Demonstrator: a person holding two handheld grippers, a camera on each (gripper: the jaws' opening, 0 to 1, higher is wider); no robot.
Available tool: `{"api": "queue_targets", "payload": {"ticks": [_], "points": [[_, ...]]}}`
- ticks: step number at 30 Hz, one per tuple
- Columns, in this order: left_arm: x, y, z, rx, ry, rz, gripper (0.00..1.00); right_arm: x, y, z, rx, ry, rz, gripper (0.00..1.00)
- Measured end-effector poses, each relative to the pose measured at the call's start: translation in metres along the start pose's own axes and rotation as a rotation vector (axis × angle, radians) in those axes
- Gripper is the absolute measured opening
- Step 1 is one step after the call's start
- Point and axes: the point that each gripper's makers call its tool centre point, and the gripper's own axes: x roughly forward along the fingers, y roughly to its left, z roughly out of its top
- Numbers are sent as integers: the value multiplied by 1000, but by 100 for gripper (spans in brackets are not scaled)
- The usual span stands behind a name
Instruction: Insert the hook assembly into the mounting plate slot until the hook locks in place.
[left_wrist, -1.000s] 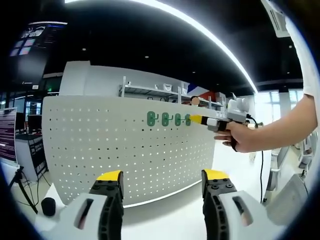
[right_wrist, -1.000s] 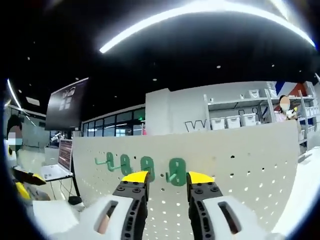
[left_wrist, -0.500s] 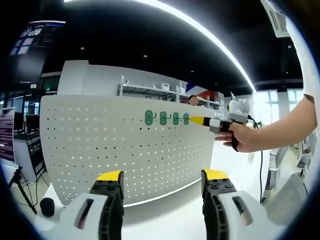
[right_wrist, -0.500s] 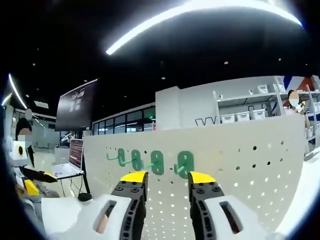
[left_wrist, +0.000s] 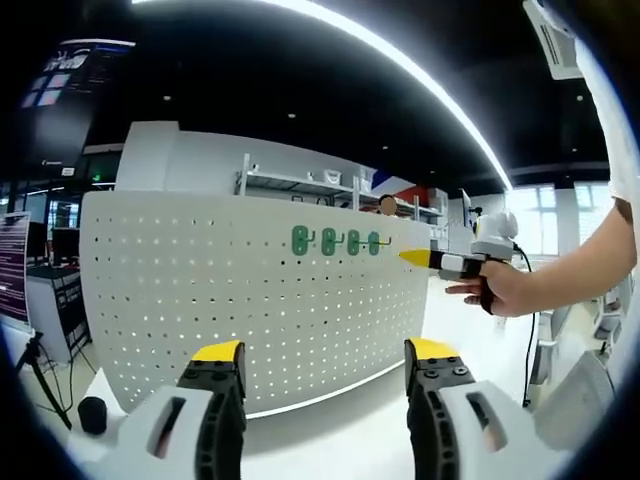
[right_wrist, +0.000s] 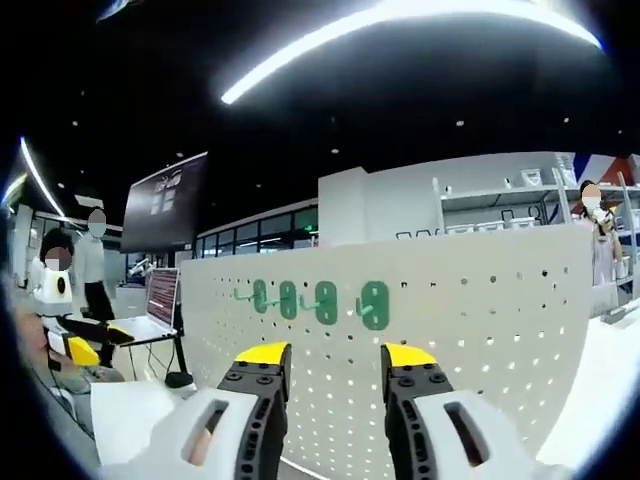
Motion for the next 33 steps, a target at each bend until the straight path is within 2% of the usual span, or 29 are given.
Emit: {"api": "queue_targets", "payload": {"ticks": [12,25,33], "points": [[1,-1,0,11,-6,-6,69,-28,14,-18,36,34,24,40],[-3,-2,0,3,-16,-23,72,-63,27,-28,69,44,-1,43],[-4,-3,-3,-1,-13,-31,72,-76,34,-34,84,57,-4,45]]}}
